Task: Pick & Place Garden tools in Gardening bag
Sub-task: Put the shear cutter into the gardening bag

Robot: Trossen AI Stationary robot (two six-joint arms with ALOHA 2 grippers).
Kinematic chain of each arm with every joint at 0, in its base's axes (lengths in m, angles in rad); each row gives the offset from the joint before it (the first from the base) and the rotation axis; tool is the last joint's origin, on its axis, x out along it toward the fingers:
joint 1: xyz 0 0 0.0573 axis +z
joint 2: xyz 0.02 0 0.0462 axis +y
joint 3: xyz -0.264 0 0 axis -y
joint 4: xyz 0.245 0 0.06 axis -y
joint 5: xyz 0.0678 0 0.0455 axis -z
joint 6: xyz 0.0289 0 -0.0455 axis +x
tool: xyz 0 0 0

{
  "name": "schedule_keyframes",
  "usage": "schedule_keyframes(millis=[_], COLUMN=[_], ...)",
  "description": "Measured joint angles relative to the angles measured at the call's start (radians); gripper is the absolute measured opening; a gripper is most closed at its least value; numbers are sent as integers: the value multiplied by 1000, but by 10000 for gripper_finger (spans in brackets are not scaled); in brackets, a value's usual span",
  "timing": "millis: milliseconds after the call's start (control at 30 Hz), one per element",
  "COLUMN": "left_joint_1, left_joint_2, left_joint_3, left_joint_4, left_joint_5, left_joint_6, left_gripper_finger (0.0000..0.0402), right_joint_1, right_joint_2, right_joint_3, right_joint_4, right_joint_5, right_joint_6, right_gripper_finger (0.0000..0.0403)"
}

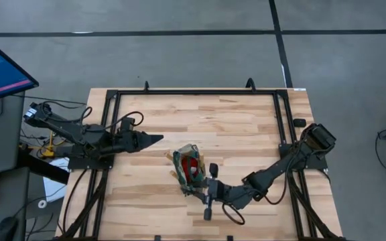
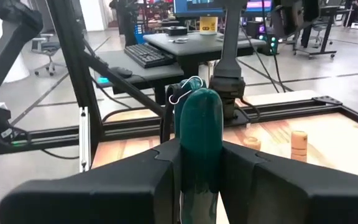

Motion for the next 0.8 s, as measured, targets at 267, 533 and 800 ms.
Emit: schedule_keyframes(millis=[267,533,800], left_joint_1=[0,0,0], left_joint_2=[0,2,2], left_joint_3=[0,0,0], left_joint_4=[0,1,4], left_joint_5=[0,0,0], left_joint_6=[26,26,26], left_gripper_finger=[172,172,172], right_joint_1=[3,5,9], right_joint_2=[0,140,166], right_joint_3=[0,84,151], right_joint_4=[5,52,-16], right_joint_5=[27,86,103], right_joint_6=[17,-27,-88], right_gripper_finger=[63,63,62])
